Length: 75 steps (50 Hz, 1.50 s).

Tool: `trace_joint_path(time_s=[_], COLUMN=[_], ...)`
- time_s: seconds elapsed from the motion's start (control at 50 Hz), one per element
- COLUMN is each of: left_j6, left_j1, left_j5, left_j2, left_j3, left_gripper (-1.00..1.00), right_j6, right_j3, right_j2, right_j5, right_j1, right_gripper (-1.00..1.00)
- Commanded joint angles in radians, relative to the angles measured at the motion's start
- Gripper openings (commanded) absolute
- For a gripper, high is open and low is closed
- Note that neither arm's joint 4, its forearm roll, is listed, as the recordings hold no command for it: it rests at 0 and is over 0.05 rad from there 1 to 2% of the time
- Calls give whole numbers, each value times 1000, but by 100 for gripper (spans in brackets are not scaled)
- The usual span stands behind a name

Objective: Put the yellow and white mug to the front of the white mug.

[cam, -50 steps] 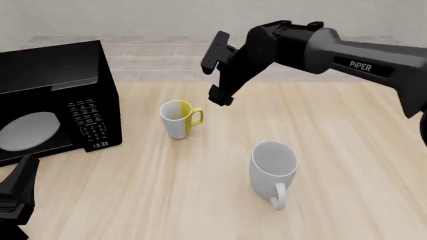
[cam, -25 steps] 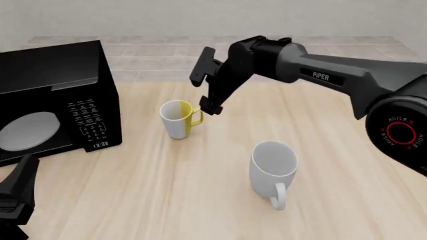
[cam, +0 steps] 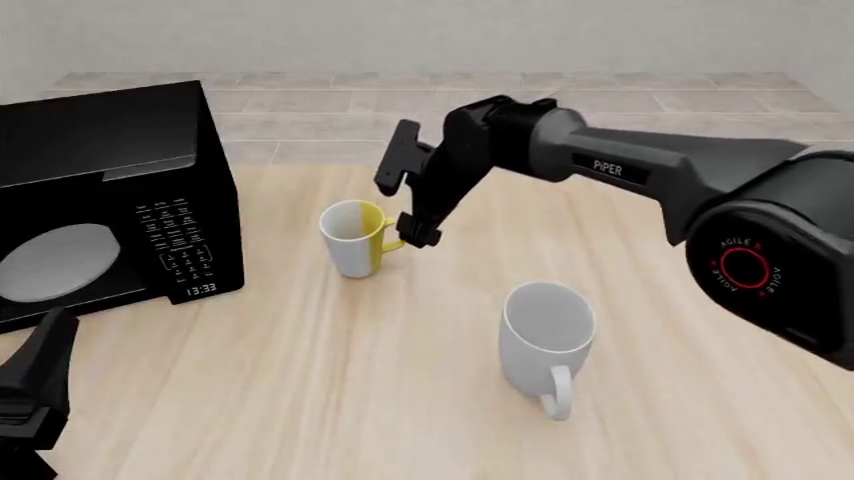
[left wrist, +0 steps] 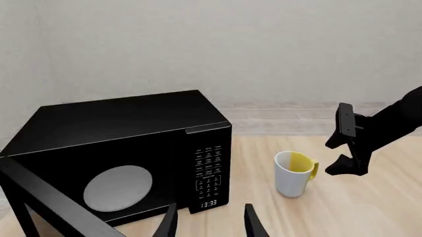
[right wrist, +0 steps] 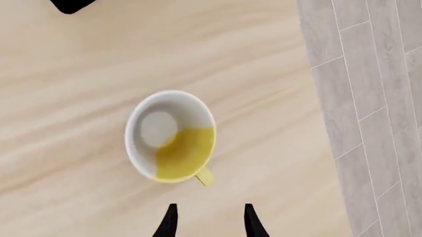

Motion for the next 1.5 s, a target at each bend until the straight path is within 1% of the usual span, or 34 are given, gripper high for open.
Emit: trace_joint_path(time_s=[0.02,0.22,0.48,0.74,0.86,0.9,0.96,1.22,1.24,1.5], left_j6=[0,0,0,0,0,0,0,0,0,0], left_j1=[0,0,0,0,0,0,0,0,0,0], left_j5=[0,0,0,0,0,0,0,0,0,0], left_j2=[0,0,0,0,0,0,0,0,0,0], left_j3=[0,0,0,0,0,0,0,0,0,0], left_gripper=[100,100,100,100,100,100,100,100,100,100], right_j6=[-12,-5,-16,-5,4,-8,6,20,20,11], right_j3=[-26,-31,-56,-72,-68,-62,-59,-31,-28,-8], right_j2=[28,53,78,111,118,118,117,94,93,83], right_j5=[12,7,15,14,12,1,4,-1,-2,-10], right_j1=[4,19,24,29,34,27,33,45,45,41], right_gripper=[100,100,100,100,100,100,100,100,-100,-100])
